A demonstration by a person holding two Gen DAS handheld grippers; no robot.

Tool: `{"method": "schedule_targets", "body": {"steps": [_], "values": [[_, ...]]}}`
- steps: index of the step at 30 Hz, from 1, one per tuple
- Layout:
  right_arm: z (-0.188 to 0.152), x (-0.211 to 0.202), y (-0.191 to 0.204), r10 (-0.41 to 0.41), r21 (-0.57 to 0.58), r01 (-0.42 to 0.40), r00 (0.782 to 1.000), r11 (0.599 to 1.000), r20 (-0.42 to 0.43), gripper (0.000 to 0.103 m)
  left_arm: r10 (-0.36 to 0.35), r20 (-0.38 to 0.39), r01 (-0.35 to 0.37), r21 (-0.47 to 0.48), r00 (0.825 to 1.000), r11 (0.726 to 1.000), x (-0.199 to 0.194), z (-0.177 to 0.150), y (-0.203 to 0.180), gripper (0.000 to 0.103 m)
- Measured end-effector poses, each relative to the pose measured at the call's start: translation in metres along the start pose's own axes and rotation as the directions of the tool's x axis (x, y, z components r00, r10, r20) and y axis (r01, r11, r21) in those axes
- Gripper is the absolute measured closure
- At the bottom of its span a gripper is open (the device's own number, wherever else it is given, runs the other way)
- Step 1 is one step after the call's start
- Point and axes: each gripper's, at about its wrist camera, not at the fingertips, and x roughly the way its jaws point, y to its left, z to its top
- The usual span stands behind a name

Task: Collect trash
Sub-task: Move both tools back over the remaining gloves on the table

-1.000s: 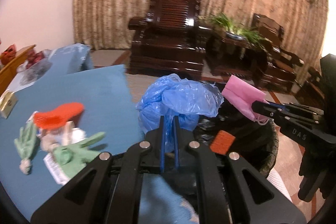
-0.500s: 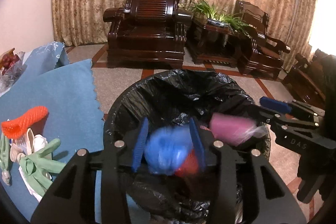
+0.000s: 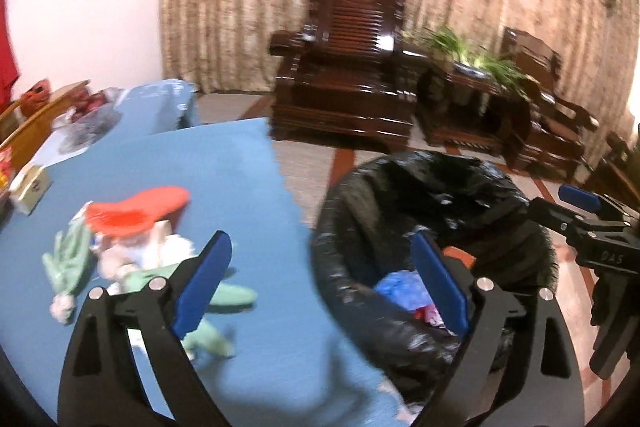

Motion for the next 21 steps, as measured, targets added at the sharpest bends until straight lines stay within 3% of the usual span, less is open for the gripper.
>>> {"method": "schedule_targets", "body": {"steps": [9, 21], "values": [[0.009, 0.015, 0.075, 0.094, -0.098, -0.094, 0.996, 0.991, 0.003, 0.006, 0.162, 0.028, -0.158, -0.104, 0.986, 0.982, -0.039, -0.009, 0.074, 0.014], [0.019, 0.047, 0.167, 0.226, -0.187, -0.228, 0.974, 0.955, -0.033, 0.006, 0.371, 0.012, -0.36, -0.216, 0.929, 0.908, -0.066, -0.023, 0.177, 0.014]]}}
